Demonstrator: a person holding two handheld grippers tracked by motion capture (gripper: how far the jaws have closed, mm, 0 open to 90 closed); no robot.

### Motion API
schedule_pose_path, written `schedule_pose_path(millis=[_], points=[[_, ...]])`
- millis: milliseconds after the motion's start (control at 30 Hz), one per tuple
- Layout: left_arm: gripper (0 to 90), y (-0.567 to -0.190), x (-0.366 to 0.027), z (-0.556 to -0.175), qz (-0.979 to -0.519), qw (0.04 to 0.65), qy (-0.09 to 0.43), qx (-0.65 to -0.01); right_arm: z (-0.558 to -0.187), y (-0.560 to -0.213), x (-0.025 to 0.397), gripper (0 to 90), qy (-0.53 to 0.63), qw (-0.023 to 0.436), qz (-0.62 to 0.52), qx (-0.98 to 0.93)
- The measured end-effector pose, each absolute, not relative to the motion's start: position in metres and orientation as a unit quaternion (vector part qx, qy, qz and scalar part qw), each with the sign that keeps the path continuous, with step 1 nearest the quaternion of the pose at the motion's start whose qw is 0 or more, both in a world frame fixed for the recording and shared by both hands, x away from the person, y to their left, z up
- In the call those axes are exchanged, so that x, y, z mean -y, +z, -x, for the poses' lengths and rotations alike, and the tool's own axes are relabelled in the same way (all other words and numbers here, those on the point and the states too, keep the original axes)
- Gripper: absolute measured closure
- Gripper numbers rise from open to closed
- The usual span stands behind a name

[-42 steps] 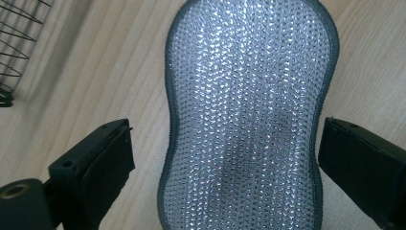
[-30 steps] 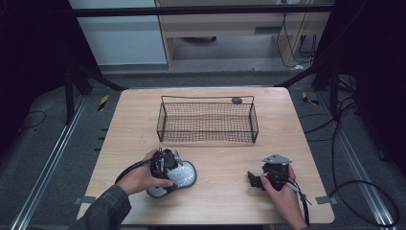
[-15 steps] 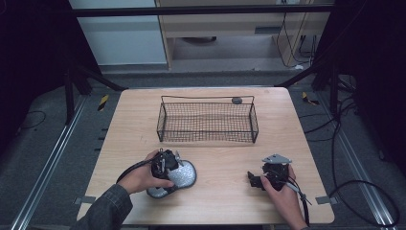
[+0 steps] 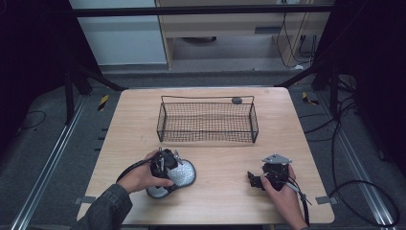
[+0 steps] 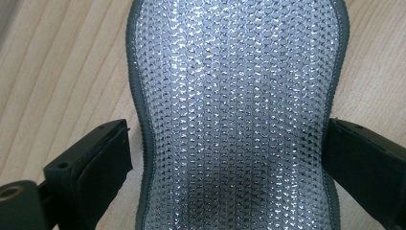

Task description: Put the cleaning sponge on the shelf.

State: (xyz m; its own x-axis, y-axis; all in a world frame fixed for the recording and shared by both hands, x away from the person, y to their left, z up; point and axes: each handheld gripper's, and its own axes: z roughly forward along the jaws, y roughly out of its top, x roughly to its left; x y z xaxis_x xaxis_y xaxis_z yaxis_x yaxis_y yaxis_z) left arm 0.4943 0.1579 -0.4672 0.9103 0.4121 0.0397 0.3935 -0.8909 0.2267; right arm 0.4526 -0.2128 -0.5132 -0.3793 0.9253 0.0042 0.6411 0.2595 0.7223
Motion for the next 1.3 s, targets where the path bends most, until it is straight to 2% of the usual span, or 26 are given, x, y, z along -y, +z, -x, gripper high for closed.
schedule_pose_path(millis=[700,900,1067,1300], points=[[1.6,-0.478,-0.155,-0.499,-0.972,0.099,0.035,-0.212,-0.453,-0.514,0.213,0.4,0.327,0.219,-0.511,-0.765],[5.2,-0.475,-0.155,-0.497,-0.972,0.102,0.031,-0.210,-0.453,-0.514,0.213,0.4,0.327,0.219,-0.510,-0.765],[5.8,-0.465,-0.153,-0.494,-0.972,0.114,0.042,-0.203,-0.453,-0.514,0.213,0.4,0.327,0.219,-0.510,-0.765],[6.2,-0.446,-0.151,-0.491,-0.970,0.128,0.086,-0.186,-0.453,-0.514,0.213,0.4,0.327,0.219,-0.509,-0.765]])
